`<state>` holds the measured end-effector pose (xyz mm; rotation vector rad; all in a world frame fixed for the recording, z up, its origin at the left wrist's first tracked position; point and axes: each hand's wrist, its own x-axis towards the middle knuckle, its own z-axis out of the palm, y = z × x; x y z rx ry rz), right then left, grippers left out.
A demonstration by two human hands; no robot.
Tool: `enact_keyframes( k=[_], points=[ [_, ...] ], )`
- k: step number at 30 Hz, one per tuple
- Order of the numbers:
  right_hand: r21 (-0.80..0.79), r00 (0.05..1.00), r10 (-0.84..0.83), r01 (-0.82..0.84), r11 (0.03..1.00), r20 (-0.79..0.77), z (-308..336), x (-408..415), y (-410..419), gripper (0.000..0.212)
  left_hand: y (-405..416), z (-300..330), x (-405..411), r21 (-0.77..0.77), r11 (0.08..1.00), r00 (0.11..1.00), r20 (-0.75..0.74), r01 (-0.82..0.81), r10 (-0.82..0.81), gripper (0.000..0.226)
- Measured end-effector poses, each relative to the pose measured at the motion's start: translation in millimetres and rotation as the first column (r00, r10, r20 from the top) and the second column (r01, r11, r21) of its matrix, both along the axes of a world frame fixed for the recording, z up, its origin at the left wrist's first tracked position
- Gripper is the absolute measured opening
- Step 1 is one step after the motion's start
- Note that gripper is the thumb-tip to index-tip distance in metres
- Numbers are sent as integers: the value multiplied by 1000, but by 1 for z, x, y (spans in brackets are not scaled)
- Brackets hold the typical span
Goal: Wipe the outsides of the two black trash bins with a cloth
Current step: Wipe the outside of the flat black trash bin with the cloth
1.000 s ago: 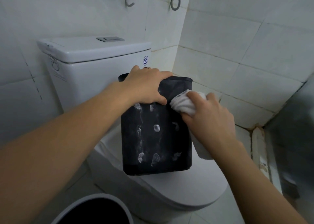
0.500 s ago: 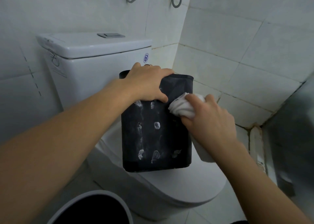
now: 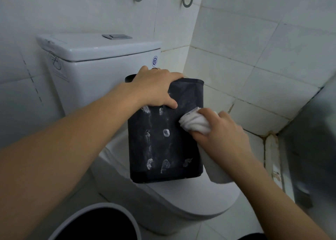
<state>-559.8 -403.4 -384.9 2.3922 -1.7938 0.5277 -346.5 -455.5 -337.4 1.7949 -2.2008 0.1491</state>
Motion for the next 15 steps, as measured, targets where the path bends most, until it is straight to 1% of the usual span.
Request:
enact_keyframes(
  k=[2, 4, 7, 9, 12, 15],
  points=[
    [-4, 997, 4, -4, 1000, 72, 4, 5, -7, 41, 0, 0, 0, -7, 1000, 1000, -2, 1, -1, 76],
    [-20, 998, -1, 2, 1000, 68, 4, 8, -8, 41, -1, -1, 0, -8, 1000, 1000, -3, 0, 0, 75],
    [-93, 994, -5, -6, 996, -113, -5, 3, 5, 44, -2, -1, 0, -3, 1000, 1000, 0, -8, 8, 76],
    [-58, 977, 1, -14, 998, -214, -12, -4, 16, 45, -1, -1, 0, 2, 1000, 1000, 0, -15, 15, 77],
    [3, 968, 10, -9, 1000, -250, -16, -14, 28, 44, 0, 0, 0, 9, 1000, 1000, -8, -3, 3, 77],
    [5, 968, -7, 8, 1000, -252, -12, -15, 28, 42, 1, 0, 0, -2, 1000, 1000, 1, 2, -2, 76]
  ],
)
